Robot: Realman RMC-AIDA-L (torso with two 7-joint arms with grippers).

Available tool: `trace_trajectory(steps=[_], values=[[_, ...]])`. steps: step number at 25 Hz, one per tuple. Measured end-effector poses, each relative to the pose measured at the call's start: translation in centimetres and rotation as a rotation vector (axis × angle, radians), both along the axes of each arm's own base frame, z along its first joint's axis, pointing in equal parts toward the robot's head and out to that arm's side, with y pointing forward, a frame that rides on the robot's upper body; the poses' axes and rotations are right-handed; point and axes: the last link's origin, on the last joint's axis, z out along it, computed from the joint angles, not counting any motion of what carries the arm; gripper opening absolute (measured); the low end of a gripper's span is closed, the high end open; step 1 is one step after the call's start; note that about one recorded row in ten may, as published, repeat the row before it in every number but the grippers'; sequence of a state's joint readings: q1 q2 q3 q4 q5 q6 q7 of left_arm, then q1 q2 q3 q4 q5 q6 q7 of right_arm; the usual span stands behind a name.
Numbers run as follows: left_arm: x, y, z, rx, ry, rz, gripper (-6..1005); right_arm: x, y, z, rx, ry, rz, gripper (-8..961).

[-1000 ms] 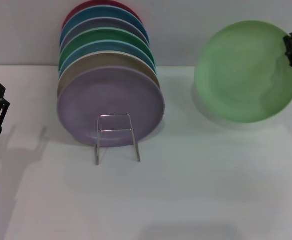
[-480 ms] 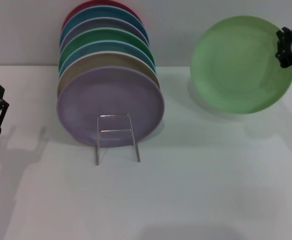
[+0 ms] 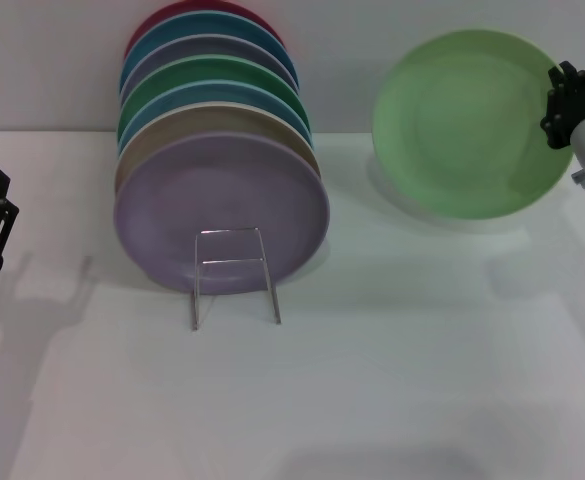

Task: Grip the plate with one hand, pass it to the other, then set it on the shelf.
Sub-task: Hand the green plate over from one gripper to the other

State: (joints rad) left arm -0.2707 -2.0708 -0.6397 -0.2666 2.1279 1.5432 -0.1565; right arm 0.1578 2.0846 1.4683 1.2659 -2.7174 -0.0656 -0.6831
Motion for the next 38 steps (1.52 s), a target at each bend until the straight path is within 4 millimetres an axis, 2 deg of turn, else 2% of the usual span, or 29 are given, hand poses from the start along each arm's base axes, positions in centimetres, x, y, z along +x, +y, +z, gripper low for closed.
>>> trace_trajectory(steps=[6, 15, 22, 31, 38], values=[[0.0, 0.0, 0.0, -0.002, 0.0, -0.002, 785, 0.6, -0.7, -1.4, 0.057, 0.056, 0.057, 19], [0.1, 0.0, 0.0, 0.001, -0.001, -0.004, 785, 2.2, -2.3, -2.3, 0.123, 0.173, 0.093, 20], [0.1, -1.0, 0.3, 0.026, -0.009, -0.026, 786, 3.9, -4.2, -2.9, 0.169, 0.27, 0.11, 20], [1.1, -3.2, -0.4, 0.005, -0.011, -0.121, 785, 5.5, -7.3, -4.2, 0.177, 0.371, 0.171, 20], [2.0, -4.4, -1.3, -0.051, -0.012, -0.196, 786, 5.5, -11.3, -5.5, 0.173, 0.395, 0.247, 20]])
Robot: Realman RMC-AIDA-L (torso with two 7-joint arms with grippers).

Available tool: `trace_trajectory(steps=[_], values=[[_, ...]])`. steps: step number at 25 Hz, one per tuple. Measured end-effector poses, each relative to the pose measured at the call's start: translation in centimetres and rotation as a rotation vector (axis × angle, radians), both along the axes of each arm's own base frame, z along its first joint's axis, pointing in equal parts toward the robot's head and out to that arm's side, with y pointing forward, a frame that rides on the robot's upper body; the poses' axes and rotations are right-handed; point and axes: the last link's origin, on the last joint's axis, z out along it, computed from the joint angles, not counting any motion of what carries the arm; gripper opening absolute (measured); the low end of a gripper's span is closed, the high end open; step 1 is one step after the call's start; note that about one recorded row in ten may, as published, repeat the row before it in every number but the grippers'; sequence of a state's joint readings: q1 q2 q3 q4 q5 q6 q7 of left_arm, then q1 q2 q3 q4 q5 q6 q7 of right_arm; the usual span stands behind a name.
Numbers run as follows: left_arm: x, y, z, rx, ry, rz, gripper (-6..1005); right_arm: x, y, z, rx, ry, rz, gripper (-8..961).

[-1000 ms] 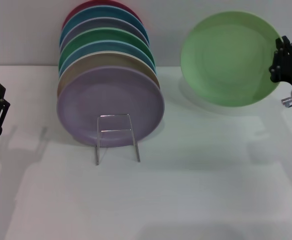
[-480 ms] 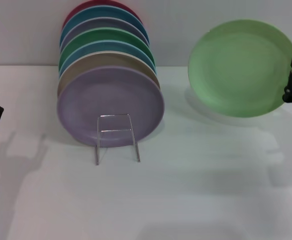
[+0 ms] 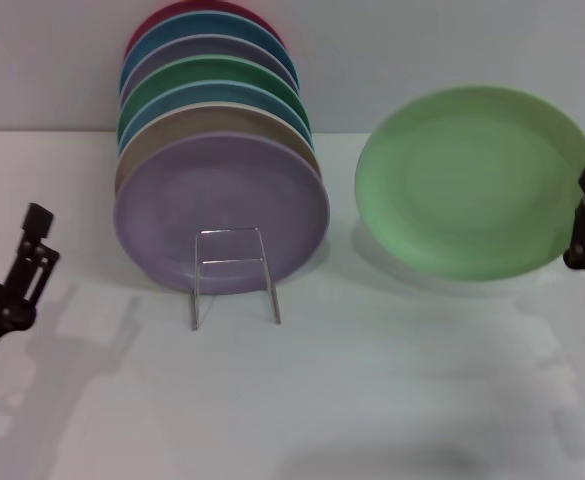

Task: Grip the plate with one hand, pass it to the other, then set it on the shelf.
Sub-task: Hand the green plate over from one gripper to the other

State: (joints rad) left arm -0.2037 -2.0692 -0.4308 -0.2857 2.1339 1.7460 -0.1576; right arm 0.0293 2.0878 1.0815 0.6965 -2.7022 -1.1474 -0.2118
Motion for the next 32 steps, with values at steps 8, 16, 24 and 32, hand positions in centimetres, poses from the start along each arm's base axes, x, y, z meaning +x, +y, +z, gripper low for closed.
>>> trace_trajectory(steps=[8, 16, 24, 32], values=[[0.8, -0.4, -1.5, -0.081, 0.007, -0.041, 786, -0.3, -3.7, -1.1, -0.002, 0.005, 0.06, 19], [1.8, -0.5, -3.5, -0.174, 0.028, -0.061, 786, -1.7, -6.4, -3.2, 0.001, 0.013, 0.077, 19], [2.5, -1.0, -5.0, -0.204, 0.102, -0.075, 785, -2.3, -8.2, -4.7, -0.015, -0.002, 0.064, 20], [2.6, -1.1, -5.8, -0.239, 0.129, -0.071, 785, -2.8, -8.9, -5.6, -0.006, -0.07, 0.044, 19]])
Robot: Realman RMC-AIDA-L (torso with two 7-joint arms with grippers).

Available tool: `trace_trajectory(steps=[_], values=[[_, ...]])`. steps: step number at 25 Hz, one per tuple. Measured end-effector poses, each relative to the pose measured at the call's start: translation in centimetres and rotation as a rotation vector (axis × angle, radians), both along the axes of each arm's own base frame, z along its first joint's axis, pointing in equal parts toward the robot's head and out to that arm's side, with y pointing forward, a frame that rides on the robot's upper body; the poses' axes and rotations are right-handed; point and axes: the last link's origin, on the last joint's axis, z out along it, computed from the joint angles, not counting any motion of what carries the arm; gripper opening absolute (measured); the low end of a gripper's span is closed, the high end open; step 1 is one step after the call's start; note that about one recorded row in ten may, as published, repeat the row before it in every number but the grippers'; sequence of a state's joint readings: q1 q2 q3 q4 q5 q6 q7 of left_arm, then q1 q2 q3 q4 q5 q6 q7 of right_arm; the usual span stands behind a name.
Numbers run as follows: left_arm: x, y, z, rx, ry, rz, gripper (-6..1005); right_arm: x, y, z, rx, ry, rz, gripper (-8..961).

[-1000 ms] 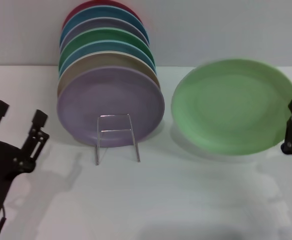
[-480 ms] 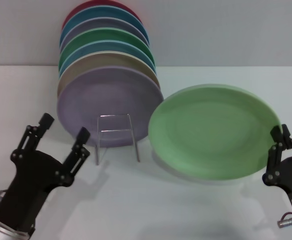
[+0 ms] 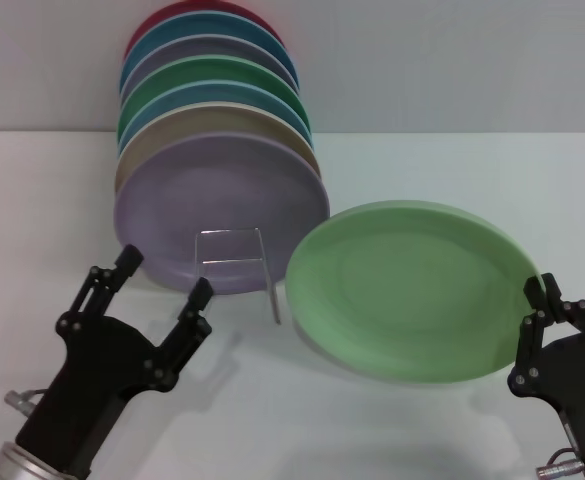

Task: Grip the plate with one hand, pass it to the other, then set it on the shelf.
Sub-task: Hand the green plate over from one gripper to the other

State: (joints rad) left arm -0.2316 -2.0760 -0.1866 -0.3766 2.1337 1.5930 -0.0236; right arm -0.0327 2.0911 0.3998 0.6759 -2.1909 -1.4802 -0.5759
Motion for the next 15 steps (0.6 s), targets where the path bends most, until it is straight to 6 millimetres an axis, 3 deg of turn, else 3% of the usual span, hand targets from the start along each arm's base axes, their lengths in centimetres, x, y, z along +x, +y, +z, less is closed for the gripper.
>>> trace_trajectory(steps=[15], values=[[1.1, -0.1, -2.1, -0.055, 0.095, -0.03, 786, -1.7, -0.2, -1.1, 0.019, -0.113, 0.011, 19]])
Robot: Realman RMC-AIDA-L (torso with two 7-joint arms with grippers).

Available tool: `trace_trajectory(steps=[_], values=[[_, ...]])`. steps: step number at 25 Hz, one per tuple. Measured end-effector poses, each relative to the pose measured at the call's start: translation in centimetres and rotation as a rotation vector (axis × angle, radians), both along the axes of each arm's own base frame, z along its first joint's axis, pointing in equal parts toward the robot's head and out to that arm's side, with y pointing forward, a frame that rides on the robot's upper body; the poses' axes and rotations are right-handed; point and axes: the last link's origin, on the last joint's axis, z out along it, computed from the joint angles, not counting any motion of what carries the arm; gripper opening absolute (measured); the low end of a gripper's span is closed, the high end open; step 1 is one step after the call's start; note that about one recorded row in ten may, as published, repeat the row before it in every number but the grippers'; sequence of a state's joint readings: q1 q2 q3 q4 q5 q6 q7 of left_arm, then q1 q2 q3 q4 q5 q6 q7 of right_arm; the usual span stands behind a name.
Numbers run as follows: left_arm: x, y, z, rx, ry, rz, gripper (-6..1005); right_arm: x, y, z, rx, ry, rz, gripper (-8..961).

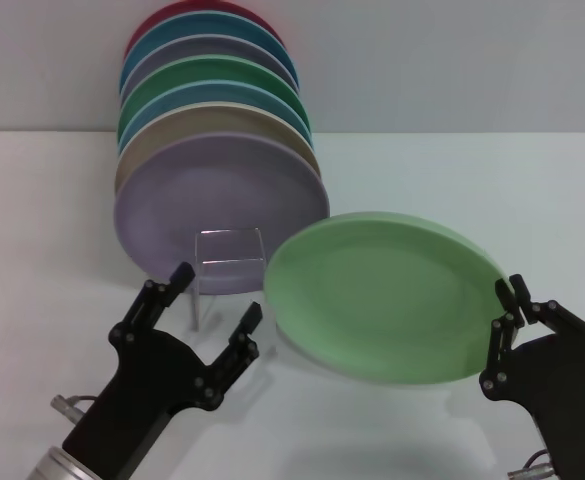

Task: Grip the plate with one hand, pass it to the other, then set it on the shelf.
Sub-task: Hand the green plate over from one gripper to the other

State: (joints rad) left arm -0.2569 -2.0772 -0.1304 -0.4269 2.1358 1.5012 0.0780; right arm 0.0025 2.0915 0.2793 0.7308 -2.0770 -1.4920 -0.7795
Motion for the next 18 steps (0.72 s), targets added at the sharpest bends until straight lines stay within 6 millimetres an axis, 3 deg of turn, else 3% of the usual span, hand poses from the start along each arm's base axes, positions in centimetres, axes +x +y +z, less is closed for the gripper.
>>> trace_trajectory(steps=[18], values=[[0.7, 1.8, -1.5, -0.071, 0.057, 0.014, 760, -0.5, -0.4, -0.5, -0.014, -0.06, 0.018, 19]])
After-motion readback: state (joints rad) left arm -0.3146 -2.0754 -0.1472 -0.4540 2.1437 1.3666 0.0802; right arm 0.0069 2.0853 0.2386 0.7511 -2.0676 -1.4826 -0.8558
